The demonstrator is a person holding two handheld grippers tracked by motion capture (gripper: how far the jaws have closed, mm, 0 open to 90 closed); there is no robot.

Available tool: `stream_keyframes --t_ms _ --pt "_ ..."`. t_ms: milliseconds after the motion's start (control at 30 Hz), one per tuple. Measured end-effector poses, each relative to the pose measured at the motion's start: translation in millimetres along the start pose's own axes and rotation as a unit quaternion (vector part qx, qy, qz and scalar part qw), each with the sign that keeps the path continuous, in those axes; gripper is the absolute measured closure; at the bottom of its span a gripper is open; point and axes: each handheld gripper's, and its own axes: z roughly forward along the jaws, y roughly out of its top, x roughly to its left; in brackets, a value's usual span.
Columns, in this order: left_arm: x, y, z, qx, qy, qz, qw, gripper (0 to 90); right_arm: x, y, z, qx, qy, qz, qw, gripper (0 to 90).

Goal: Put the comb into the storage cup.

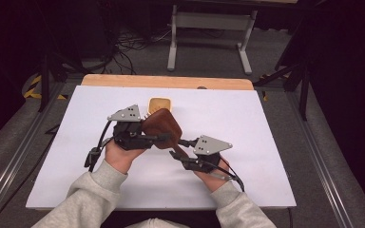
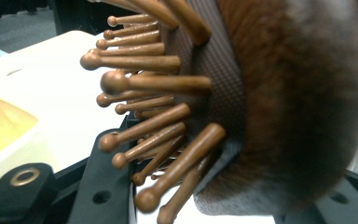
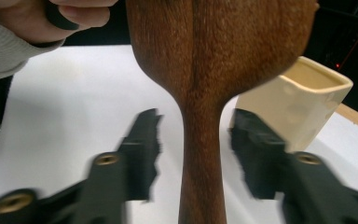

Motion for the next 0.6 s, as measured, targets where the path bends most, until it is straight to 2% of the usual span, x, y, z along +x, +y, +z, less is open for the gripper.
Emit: stream_keyframes --t_ms 67,167,333,400,600 --pt "-0.3 3.4 -2.7 0.003 0.006 0.006 1.0 58.5 -1.3 1.0 -3.6 -0.011 -0.002 -0.001 0.9999 38.4" --pt "0.7 8.8 -6.1 0.005 0.008 0.008 0.9999 58.2 -4.9 2.7 -8.9 -0.028 0.009 0.002 0.9996 23.8" --pt "1.7 18.7 -11.5 0.009 0.016 0.02 0.9996 57.7 -11.5 2.8 -15.6 -0.039 0.003 0.02 0.999 4.9" --pt "2.4 22.7 -13.2 0.012 0.019 0.021 0.9995 57.5 -13.3 2.2 -17.7 -0.048 0.011 0.024 0.9985 1.0" --pt "4.5 35.4 -18.3 0.019 0.027 0.033 0.9989 57.2 -17.1 1.4 -24.3 -0.057 0.014 0.029 0.9979 0.3"
